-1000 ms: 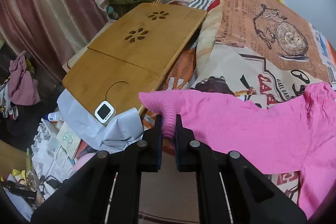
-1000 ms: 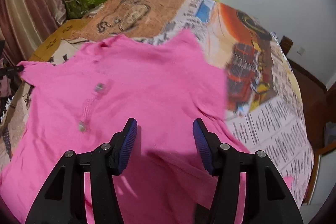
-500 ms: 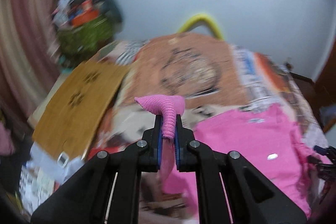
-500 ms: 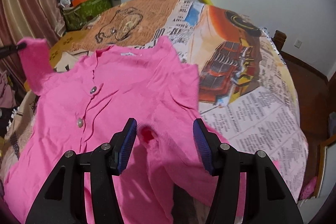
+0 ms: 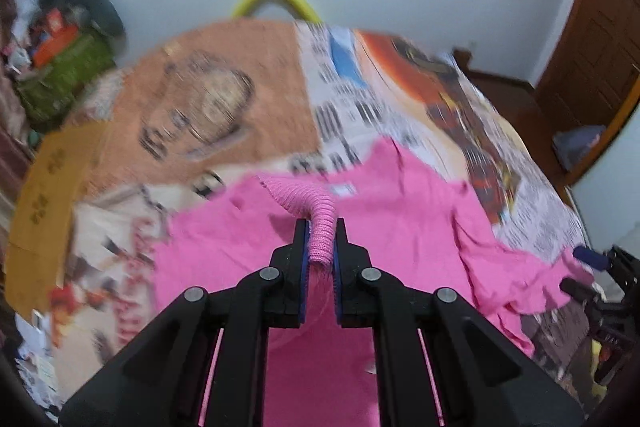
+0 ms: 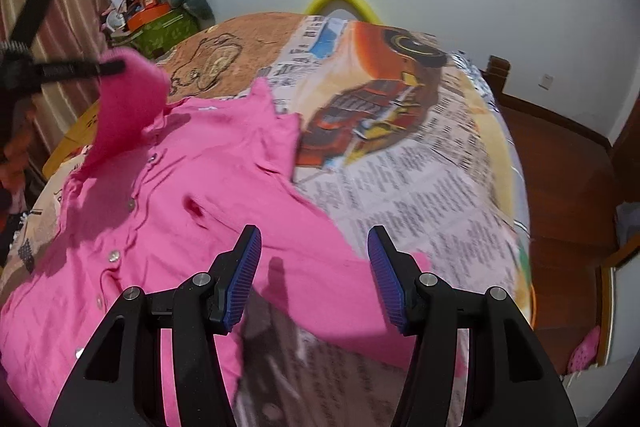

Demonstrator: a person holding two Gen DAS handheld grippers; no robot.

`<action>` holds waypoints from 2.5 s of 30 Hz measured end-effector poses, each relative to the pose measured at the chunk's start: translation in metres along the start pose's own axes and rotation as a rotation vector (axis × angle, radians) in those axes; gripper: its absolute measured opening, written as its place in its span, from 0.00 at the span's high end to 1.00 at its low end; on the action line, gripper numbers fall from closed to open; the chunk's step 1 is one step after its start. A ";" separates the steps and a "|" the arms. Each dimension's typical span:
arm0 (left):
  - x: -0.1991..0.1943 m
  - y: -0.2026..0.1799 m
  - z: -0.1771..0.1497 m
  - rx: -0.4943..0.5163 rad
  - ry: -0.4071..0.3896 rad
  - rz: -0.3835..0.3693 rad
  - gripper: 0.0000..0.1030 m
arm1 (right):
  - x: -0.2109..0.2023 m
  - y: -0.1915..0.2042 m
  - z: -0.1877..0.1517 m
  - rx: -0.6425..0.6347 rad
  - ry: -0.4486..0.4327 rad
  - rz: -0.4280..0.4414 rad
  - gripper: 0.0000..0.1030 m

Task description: Fold small clothes

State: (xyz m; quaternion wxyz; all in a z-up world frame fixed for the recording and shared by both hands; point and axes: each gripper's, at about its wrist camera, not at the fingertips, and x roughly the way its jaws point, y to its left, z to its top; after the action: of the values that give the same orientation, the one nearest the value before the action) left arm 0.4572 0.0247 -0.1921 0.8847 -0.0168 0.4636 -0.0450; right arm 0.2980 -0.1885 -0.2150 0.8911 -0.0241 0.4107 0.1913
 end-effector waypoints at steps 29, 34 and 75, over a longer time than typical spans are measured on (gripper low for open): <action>0.030 0.144 -0.087 -0.125 0.175 0.227 0.17 | 0.032 0.048 0.030 -0.015 0.014 0.105 0.50; 0.030 0.153 -0.104 -0.131 0.138 0.185 0.12 | 0.071 0.085 0.047 -0.036 0.054 0.150 0.50; -0.001 0.077 -0.144 -0.107 0.209 0.125 0.05 | -0.004 -0.053 -0.038 0.174 0.040 -0.002 0.83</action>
State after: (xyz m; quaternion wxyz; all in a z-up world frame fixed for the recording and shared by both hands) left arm 0.3427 0.1032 -0.2787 0.8306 -0.0303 0.5550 0.0333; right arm 0.2877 -0.2461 -0.2432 0.8816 0.0493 0.4436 0.1535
